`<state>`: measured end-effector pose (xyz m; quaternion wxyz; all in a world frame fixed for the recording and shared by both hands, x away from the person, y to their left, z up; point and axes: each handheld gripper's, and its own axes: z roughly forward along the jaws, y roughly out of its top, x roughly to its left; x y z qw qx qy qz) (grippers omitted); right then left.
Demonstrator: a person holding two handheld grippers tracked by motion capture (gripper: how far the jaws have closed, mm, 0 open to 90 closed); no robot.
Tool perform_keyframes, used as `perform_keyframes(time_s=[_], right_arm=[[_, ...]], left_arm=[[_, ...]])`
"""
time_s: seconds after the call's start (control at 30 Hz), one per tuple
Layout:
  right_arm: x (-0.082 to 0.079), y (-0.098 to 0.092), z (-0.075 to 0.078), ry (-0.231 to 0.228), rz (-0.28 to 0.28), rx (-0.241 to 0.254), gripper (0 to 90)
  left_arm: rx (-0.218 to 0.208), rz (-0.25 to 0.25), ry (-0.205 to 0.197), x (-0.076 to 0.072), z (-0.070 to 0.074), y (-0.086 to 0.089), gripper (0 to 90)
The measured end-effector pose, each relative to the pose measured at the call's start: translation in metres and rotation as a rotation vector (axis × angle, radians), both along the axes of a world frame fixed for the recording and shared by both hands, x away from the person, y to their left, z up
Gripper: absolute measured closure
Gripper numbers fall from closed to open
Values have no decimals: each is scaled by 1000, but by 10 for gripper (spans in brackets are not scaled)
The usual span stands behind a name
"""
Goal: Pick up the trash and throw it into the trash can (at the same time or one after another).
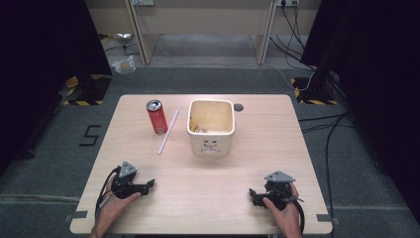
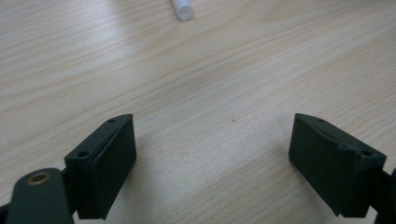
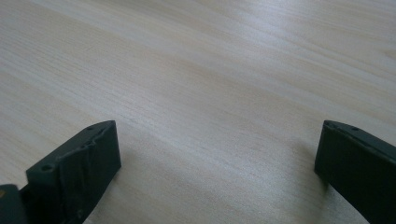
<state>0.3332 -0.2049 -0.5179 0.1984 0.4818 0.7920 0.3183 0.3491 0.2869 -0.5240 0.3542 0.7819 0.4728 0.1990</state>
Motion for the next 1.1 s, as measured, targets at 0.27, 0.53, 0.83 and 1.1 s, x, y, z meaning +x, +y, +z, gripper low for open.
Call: perform_keyframes(time_s=[0.27,0.53,0.83,1.1], right_arm=[[0,0,0,0,0,-1,4],[0,0,0,0,0,0,4],[0,0,0,0,0,0,4],[0,0,0,-1,0,0,4]], left_arm=[[0,1,0,0,0,0,141],[-33,20,7,2,1,4,150],[-82,28,-1,10,5,6,161],[-84,42,-29,25,17,4,162]])
